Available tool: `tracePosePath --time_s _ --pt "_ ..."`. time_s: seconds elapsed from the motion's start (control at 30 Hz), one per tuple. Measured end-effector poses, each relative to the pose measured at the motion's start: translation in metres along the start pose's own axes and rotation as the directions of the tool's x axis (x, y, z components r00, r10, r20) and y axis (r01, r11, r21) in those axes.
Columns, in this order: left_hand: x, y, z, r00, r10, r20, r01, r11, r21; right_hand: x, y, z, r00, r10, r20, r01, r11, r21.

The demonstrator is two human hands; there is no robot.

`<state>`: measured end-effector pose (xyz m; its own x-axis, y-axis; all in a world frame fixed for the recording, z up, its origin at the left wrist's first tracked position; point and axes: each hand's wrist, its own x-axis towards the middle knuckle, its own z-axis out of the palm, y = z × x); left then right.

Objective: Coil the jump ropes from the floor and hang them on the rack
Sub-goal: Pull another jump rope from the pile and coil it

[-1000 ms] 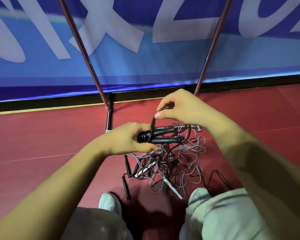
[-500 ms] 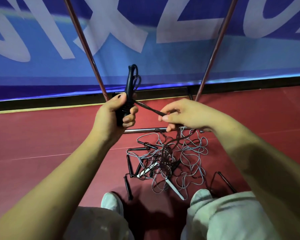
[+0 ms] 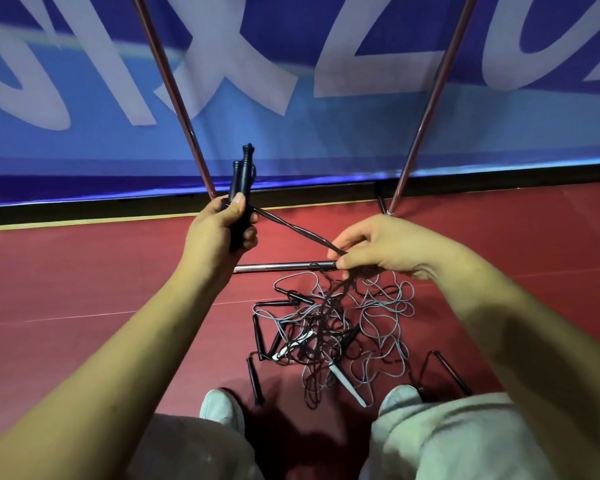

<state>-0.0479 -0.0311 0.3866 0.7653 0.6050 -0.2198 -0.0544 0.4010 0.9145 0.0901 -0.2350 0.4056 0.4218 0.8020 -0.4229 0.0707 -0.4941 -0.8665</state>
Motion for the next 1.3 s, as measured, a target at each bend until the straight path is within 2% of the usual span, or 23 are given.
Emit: tracePosePath --time_s 0.07,0.17,0.27,0.33,0.4,0.47,0.53,0.63,0.7,0.77,0.8,0.87,0.93,1.0,1.07,1.1,1.2,1.27,1.3 --pt "0.005 0.001 -0.006 1.000 -0.016 -0.023 0.015 0.999 -0.049 0.000 0.000 0.001 1.000 0.020 0.018 -0.022 0.986 0.162" --pt "0.012 0.008 -0.014 0.998 -0.036 -0.047 0.028 0.988 -0.152 0.000 -0.006 0.004 0.998 0.046 0.052 -0.066 0.844 0.532" --pt "0.014 0.020 -0.027 0.997 -0.058 -0.047 0.041 0.954 -0.297 0.003 -0.006 0.004 0.995 0.101 -0.016 -0.070 0.789 0.610" --pt "0.014 0.023 -0.036 0.999 -0.042 -0.005 0.039 0.962 -0.270 -0.001 -0.010 0.002 0.994 0.108 0.012 -0.101 0.872 0.478" --pt "0.014 0.021 -0.040 1.000 -0.016 0.000 0.016 0.987 -0.161 -0.010 -0.016 0.003 0.986 0.064 0.151 -0.092 0.978 0.187" --pt "0.015 0.018 -0.041 0.999 0.000 -0.046 0.001 1.000 0.010 -0.013 -0.019 0.005 0.966 0.044 0.255 -0.046 0.999 0.002" --pt "0.013 0.014 -0.040 0.994 0.001 -0.106 0.026 0.968 0.250 -0.013 -0.020 0.008 0.972 0.014 0.236 -0.005 0.999 -0.037" --pt "0.013 0.004 -0.041 0.992 0.014 -0.127 0.064 0.806 0.589 -0.012 -0.022 0.012 0.984 -0.038 0.172 0.052 0.996 -0.074" --pt "0.015 -0.005 -0.041 0.995 0.078 -0.058 0.003 0.573 0.820 -0.015 -0.027 0.014 0.986 -0.051 0.158 0.065 0.994 -0.085" --pt "0.017 -0.010 -0.041 0.994 0.103 0.023 -0.053 0.301 0.952 -0.018 -0.033 0.015 0.987 -0.131 0.097 0.149 0.968 -0.202" --pt "0.017 -0.012 -0.040 0.994 0.089 0.064 -0.080 0.202 0.976 -0.019 -0.036 0.017 0.980 -0.185 0.067 0.197 0.944 -0.266" --pt "0.015 -0.017 -0.039 0.989 0.012 0.148 -0.148 0.067 0.987 -0.016 -0.037 0.019 0.965 -0.261 0.004 0.248 0.914 -0.321" --pt "0.009 -0.024 -0.033 0.965 -0.117 0.235 -0.240 -0.031 0.970 -0.012 -0.036 0.019 0.955 -0.287 -0.078 0.248 0.912 -0.327" --pt "-0.002 -0.034 -0.023 0.905 -0.287 0.314 -0.347 -0.071 0.935 -0.008 -0.033 0.014 0.944 -0.295 -0.150 0.236 0.918 -0.319" --pt "-0.014 -0.041 -0.010 0.814 -0.424 0.398 -0.440 -0.001 0.898 -0.006 -0.032 0.009 0.931 -0.304 -0.201 0.228 0.915 -0.332" --pt "-0.020 -0.043 -0.005 0.774 -0.456 0.439 -0.454 0.083 0.887 -0.005 -0.030 0.007 0.920 -0.320 -0.228 0.227 0.907 -0.356" --pt "-0.030 -0.036 0.003 0.671 -0.472 0.572 -0.372 0.453 0.810 0.003 -0.023 -0.004 0.883 -0.325 -0.340 0.190 0.907 -0.375" --pt "-0.033 -0.026 0.003 0.629 -0.395 0.670 -0.280 0.689 0.669 0.009 -0.014 -0.013 0.867 -0.286 -0.407 0.123 0.916 -0.383" --pt "-0.033 -0.022 0.003 0.635 -0.323 0.702 -0.202 0.807 0.554 0.012 -0.009 -0.017 0.866 -0.258 -0.429 0.092 0.925 -0.369"
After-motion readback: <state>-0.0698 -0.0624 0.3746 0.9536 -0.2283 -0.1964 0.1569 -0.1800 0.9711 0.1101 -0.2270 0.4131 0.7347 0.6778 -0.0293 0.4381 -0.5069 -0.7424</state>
